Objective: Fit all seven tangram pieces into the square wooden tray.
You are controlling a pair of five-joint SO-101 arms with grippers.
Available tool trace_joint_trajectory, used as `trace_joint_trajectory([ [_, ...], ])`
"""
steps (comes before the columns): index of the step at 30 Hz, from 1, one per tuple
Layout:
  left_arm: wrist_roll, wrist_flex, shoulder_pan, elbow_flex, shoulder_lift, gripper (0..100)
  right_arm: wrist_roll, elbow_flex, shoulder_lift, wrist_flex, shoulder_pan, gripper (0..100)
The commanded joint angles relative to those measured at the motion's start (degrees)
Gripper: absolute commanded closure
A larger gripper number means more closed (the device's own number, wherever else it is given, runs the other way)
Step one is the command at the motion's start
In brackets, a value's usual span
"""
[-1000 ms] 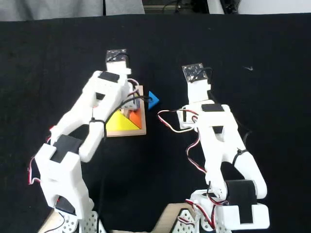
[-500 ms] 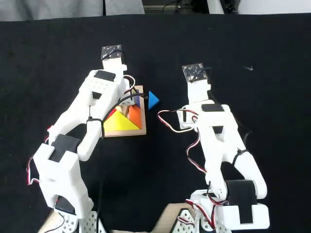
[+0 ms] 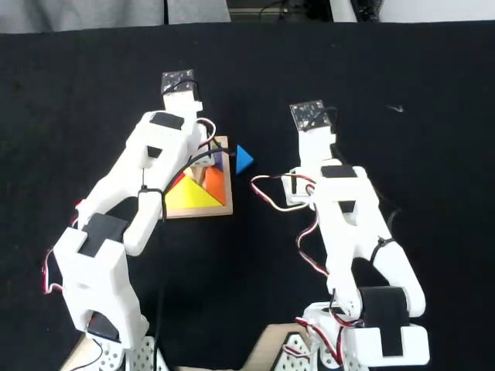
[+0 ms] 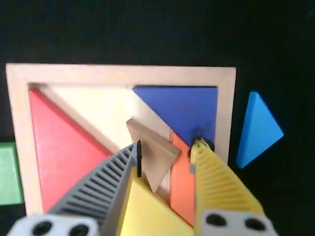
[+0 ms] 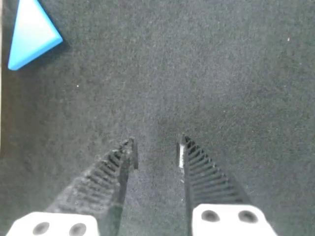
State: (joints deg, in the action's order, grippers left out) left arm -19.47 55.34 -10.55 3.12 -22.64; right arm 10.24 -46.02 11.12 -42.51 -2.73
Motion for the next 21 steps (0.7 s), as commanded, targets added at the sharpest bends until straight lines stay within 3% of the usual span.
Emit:
trace_joint_trajectory([
  [1, -0.4, -1.5, 0.2, -0.9, -1.0, 82, -0.3, 0.2, 2.2, 0.9, 0.4, 85.8],
  [21, -3.6, 3.5, -0.5, -6.7, -5.8, 82, -0.3, 0.2, 2.2, 1.0, 0.4, 85.8],
])
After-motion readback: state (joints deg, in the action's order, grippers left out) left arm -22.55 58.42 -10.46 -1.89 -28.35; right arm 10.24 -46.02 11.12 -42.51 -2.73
